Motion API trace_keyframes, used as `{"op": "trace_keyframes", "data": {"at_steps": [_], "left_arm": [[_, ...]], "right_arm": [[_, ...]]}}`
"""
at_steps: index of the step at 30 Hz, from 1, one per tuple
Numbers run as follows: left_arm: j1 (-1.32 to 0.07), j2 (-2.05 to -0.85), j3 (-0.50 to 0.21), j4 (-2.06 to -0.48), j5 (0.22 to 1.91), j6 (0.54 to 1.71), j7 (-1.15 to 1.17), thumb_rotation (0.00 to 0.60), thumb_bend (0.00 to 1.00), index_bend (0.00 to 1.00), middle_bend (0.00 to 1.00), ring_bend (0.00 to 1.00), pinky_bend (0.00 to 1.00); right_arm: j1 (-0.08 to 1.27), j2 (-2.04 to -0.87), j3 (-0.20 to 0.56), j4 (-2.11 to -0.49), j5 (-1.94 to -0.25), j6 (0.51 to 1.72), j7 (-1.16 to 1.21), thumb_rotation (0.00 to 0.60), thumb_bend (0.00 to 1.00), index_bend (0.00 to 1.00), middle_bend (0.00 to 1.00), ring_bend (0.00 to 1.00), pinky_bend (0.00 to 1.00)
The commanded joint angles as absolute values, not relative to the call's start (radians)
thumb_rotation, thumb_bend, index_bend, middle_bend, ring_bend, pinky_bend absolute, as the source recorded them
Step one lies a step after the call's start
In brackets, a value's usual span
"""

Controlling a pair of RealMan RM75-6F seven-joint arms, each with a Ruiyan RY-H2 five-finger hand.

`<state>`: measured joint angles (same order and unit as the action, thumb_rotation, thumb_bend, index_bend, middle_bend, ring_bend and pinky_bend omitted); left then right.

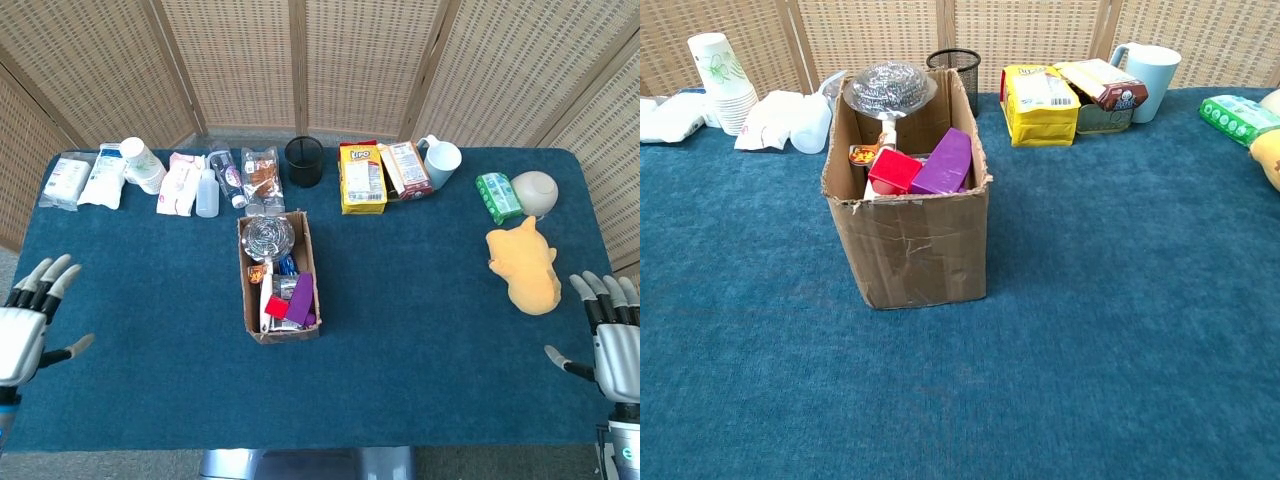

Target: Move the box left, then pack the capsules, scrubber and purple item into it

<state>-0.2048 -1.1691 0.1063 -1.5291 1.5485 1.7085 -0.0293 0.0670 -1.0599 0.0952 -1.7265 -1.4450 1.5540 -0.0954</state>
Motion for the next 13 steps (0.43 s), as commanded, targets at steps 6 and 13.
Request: {"op": "trace_keyframes", "data": {"at_steps": [6,13], "left_arm": [[-0.128,-1.19,0.119,-1.512,1.541,1.707,-0.084,0.6,0.0,0.01,0.0,0.0,0.0],[-0.118,-1.16,0.096,-1.549,1.519,1.654,-0.066,0.6,0.0,0.01,0.0,0.0,0.0]], "right_arm": [[0.071,-1.019,0.095,-1.775,-1.375,1.479,-0.12,0.6,0.0,0.0,0.0,0.0,0.0],[0.07,-1.008,0.096,-1.79,-1.373,1.471,-0.108,0.6,0.0,0.0,0.0,0.0,0.0]]}}
